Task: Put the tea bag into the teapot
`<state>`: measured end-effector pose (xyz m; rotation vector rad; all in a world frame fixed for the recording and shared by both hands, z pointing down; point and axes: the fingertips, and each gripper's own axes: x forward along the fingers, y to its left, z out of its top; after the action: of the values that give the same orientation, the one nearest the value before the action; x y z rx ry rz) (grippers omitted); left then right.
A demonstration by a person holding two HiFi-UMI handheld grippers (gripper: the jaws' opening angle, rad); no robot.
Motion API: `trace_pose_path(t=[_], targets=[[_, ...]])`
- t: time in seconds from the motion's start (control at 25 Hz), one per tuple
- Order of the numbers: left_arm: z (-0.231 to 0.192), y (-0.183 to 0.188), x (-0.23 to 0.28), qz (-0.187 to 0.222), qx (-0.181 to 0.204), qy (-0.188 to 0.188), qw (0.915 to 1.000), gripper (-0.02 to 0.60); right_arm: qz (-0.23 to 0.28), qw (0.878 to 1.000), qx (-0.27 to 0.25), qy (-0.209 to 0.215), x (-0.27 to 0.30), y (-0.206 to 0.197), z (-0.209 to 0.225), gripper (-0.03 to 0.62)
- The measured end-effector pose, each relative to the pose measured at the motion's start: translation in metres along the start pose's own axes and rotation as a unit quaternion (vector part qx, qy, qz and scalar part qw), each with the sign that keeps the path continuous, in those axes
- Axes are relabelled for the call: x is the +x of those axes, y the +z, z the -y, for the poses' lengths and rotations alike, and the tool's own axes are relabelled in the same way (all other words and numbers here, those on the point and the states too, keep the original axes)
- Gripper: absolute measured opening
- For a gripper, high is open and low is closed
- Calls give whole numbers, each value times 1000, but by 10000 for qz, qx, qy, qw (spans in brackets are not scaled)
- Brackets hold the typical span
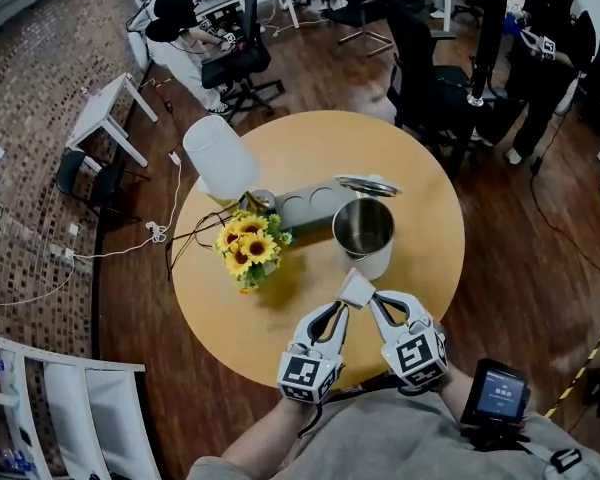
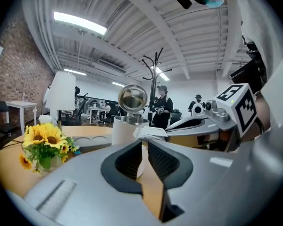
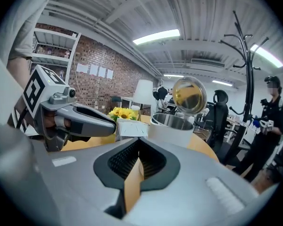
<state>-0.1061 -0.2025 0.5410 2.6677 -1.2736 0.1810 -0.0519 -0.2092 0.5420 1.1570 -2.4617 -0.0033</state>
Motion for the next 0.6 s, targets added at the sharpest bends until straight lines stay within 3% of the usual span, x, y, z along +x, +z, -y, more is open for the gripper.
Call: trace_pose_path(t=[0.28,0.6], targets=[[0,50,-4,474,283,48,9985,9,553,9979,-167,-298,-17,47,17,12],[-12,82,2,882,553,28,9946,2,748,9949,-367,-569,-11,64,32,11]])
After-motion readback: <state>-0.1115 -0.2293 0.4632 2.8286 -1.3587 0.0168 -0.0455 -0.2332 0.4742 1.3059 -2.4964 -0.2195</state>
